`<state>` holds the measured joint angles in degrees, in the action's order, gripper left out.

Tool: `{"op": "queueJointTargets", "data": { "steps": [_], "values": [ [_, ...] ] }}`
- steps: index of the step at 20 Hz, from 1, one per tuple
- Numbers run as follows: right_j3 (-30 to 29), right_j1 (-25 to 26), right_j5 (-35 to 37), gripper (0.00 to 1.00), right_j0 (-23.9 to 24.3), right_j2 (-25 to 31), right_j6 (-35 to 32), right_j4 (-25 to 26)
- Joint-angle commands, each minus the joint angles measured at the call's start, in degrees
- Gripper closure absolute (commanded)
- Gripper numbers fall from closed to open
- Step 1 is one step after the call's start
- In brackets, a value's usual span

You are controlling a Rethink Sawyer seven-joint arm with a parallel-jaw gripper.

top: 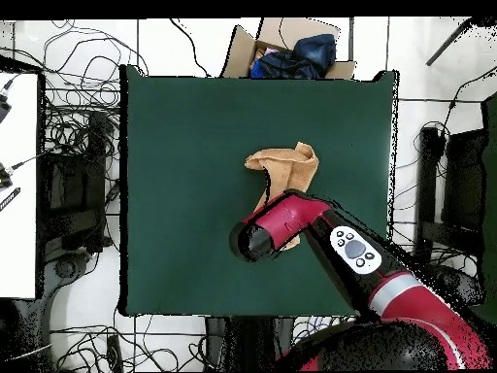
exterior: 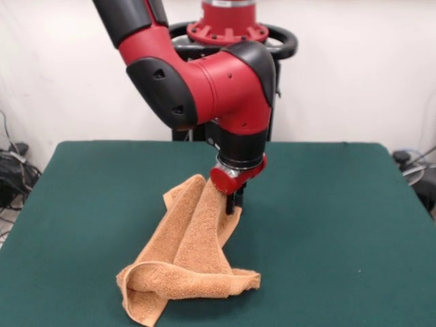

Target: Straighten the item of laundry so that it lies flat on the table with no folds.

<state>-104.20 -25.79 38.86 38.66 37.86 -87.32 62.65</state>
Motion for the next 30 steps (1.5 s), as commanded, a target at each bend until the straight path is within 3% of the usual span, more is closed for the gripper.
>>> {"op": "queueJointTargets", "data": {
  "steps": [1,9,16,21,26,30],
  "values": [
    [7.7,5.7,5.5,1.00,-0.6,-5.1,11.7,2.7],
    [6.3,5.2,5.0,1.00,0.7,-3.5,11.1,-0.5],
    [-7.5,-2.7,6.4,1.00,7.0,3.7,12.0,-12.2],
    [-14.0,-3.2,1.7,1.00,12.3,10.2,11.2,-16.6],
    [-18.3,-4.5,3.1,1.00,16.5,15.9,12.7,-20.6],
    [-21.3,-2.1,-1.0,1.00,19.7,19.9,12.2,-20.5]
  ]
}}
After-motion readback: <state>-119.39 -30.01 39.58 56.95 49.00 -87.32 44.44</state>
